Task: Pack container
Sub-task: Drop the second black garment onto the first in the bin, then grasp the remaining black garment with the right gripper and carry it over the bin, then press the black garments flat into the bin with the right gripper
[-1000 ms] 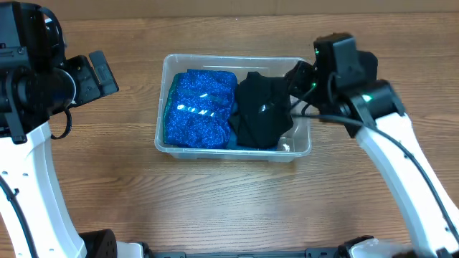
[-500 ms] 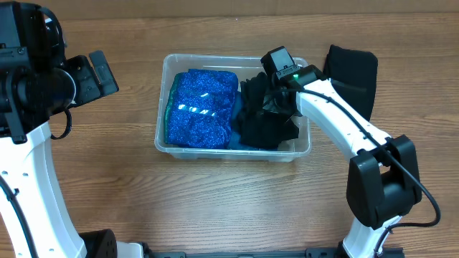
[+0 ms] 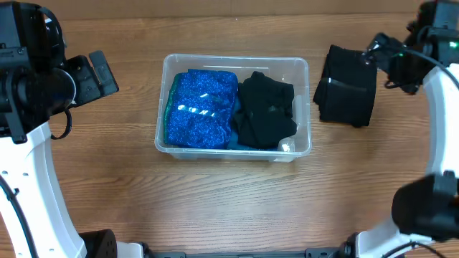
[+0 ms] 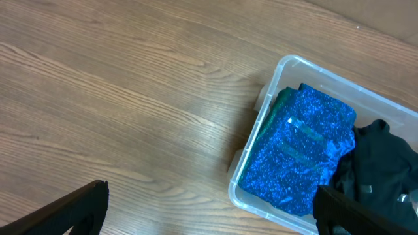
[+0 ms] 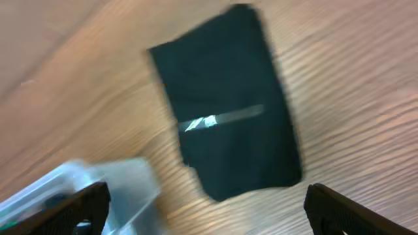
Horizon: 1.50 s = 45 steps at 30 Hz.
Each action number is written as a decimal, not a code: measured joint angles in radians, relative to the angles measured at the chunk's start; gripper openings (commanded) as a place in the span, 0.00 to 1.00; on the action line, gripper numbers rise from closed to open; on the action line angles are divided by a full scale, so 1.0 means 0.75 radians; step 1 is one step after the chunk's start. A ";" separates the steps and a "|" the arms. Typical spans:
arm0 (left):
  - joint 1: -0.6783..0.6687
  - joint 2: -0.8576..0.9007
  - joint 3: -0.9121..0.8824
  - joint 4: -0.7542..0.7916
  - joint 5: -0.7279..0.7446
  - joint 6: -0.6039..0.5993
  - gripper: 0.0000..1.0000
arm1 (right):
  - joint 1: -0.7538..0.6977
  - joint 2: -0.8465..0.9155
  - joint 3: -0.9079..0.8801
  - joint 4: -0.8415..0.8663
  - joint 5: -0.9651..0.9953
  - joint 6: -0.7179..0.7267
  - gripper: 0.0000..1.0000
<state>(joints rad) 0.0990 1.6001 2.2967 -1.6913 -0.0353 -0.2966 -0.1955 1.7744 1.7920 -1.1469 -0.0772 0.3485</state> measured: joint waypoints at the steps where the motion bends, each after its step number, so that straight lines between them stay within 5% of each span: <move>1: 0.000 0.000 0.000 0.001 0.000 0.000 1.00 | -0.136 0.133 -0.001 0.041 -0.063 -0.044 1.00; 9: 0.000 0.000 0.000 0.001 0.000 0.000 1.00 | -0.226 0.573 -0.006 0.279 -0.150 -0.110 0.97; 15: 0.000 0.000 0.000 0.001 0.000 0.000 1.00 | -0.226 0.697 -0.004 0.327 -0.399 -0.119 0.07; 16: 0.000 0.000 0.000 0.001 0.000 0.000 1.00 | -0.227 0.697 0.004 0.291 -0.420 -0.113 0.04; 22: 0.000 0.000 0.000 0.001 0.000 0.000 1.00 | -0.197 0.524 -0.021 -0.008 -0.437 -0.143 0.04; 26: 0.000 0.000 0.000 0.002 0.000 0.000 1.00 | -0.001 -0.224 -0.018 -0.107 -0.435 -0.170 0.04; 29: 0.000 0.000 0.000 0.001 0.000 0.000 1.00 | 0.260 -0.579 0.012 -0.107 -0.492 -0.064 0.04; 35: 0.000 0.000 0.000 0.001 0.000 0.000 1.00 | 0.662 -0.415 -0.026 0.077 -0.399 0.511 0.04; 39: 0.000 0.000 0.000 0.001 0.000 0.000 1.00 | 0.733 -0.140 -0.044 0.082 -0.348 0.651 0.04; 40: 0.000 0.000 0.000 0.001 0.000 0.000 1.00 | 0.741 -0.076 -0.056 0.082 -0.336 0.663 0.13; 41: 0.000 0.000 0.000 0.001 0.000 0.000 1.00 | 0.744 -0.005 -0.081 0.074 -0.318 0.673 0.44; 42: 0.000 0.000 0.000 0.001 0.000 0.000 1.00 | 0.748 0.043 -0.104 0.052 -0.277 0.675 0.60; 45: 0.000 0.000 0.000 0.001 0.000 0.000 1.00 | 0.743 0.095 -0.129 -0.106 0.062 0.586 0.59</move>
<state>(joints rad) 0.0990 1.6001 2.2967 -1.6909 -0.0353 -0.2966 0.3614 1.8454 1.6951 -1.2266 -0.0311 0.7879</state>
